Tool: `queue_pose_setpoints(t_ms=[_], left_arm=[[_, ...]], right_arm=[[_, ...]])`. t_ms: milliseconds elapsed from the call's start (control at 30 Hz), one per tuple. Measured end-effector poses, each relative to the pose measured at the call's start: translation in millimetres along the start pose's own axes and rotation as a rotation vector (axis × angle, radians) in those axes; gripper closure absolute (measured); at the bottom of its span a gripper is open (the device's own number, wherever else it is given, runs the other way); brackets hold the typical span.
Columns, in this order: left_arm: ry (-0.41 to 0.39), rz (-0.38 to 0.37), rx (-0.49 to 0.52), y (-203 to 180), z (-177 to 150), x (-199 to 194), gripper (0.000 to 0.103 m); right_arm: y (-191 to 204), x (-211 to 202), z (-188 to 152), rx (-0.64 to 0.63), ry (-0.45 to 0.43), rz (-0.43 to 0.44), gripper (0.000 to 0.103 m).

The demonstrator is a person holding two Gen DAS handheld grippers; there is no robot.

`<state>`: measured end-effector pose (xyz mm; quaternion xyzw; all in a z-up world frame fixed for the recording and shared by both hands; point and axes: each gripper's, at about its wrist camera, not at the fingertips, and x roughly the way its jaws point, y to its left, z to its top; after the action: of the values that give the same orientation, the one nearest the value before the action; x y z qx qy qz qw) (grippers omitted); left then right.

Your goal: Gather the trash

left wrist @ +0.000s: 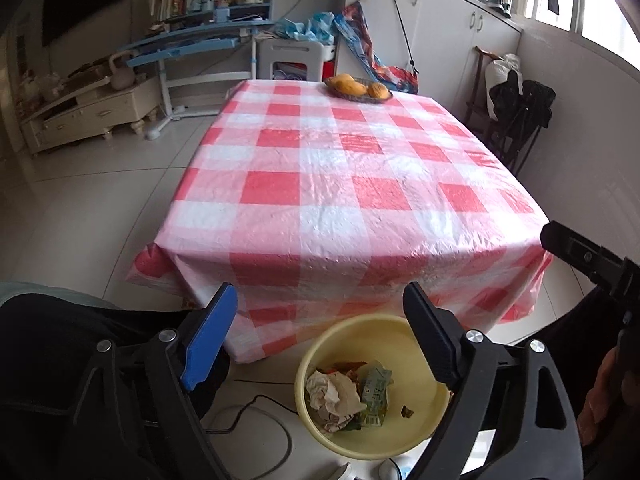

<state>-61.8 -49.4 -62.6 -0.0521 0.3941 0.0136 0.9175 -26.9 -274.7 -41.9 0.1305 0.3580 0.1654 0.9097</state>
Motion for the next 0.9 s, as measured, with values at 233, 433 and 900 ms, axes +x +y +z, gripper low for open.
queue_pose_setpoints(t_ms=[233,433,900], left_arm=[[-0.059,0.030,-0.031,7,5,-9,0.014],[-0.067,0.043,-0.033,7,5,-10,0.012],[-0.072,0.064,-0.035,9,6,-11,0.010]], right_arm=[[12,-1,0,-0.069,-0.032,-0.024,0.029],[21,-4,-2,-0.124,-0.054,-0.040,0.027],[29,-6,-4,-0.163,-0.072,-0.062,0.023]])
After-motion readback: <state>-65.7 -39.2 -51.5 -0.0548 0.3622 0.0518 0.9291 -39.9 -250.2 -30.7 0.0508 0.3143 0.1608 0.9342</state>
